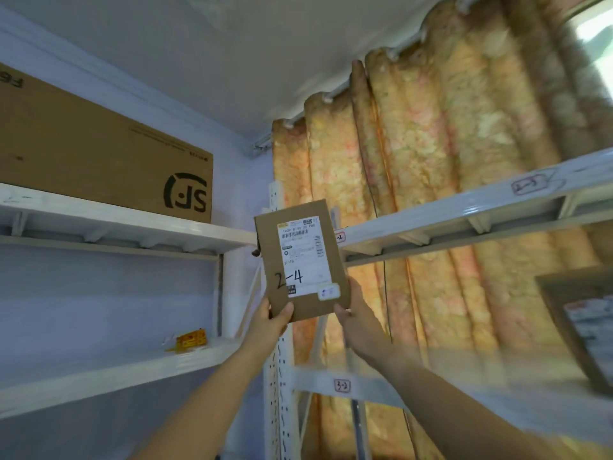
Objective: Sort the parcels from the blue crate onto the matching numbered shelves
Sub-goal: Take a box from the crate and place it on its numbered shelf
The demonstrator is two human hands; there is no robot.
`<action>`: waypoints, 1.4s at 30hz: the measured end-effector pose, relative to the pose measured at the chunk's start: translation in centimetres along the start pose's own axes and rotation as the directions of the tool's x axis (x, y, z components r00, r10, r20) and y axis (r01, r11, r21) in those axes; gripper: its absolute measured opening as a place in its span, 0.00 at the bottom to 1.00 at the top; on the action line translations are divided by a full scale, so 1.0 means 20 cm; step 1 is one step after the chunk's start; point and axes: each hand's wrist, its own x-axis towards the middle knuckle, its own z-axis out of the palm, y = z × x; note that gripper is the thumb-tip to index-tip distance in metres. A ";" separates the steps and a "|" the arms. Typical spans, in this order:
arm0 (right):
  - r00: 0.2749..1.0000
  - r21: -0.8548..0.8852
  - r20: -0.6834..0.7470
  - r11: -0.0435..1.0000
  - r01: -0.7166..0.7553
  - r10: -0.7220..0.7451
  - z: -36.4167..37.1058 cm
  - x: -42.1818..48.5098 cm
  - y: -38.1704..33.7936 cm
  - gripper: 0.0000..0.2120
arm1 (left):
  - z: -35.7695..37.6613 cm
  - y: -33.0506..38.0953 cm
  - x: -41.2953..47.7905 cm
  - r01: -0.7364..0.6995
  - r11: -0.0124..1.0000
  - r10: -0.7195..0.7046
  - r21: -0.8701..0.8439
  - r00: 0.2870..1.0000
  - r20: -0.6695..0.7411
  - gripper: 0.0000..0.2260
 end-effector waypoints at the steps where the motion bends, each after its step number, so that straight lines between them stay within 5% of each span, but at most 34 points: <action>1: 0.999 -0.048 -0.020 0.999 0.024 -0.025 -0.03 -0.02 0.00 0.31 | 0.03 0.00 -0.01 0.014 0.999 -0.012 -0.034 0.999 0.037 0.22; 8: 0.963 -0.306 -0.245 0.951 0.038 -0.117 -0.33 -0.25 -0.01 0.27 | 0.37 0.00 -0.04 -0.045 0.989 0.064 -0.139 0.989 0.136 0.18; 14: 0.875 -0.450 -0.444 0.892 -0.033 -0.191 -0.66 -0.41 -0.10 0.26 | 0.68 0.23 -0.14 -0.143 0.970 0.210 -0.198 0.902 0.378 0.22; 18: 0.851 -0.524 -0.455 0.852 -0.016 -0.263 -1.00 -0.42 -0.26 0.24 | 0.93 0.49 -0.17 -0.244 0.945 0.319 -0.218 0.834 0.450 0.25; 26: 0.769 -0.626 -0.505 0.779 -0.013 -0.393 -1.55 -0.52 -0.65 0.24 | 1.42 0.95 -0.21 -0.384 0.899 0.435 -0.211 0.834 0.338 0.32; 34: 0.654 -0.701 -0.572 0.709 -0.077 -0.494 -2.39 -0.80 -1.18 0.19 | 2.22 1.60 -0.51 -0.323 0.735 0.516 -0.597 0.837 0.182 0.20; 42: 0.587 -0.769 -0.548 0.635 -0.072 -0.596 -3.03 -0.98 -1.49 0.19 | 2.82 1.97 -0.78 -0.432 0.730 0.593 -0.529 0.785 0.177 0.21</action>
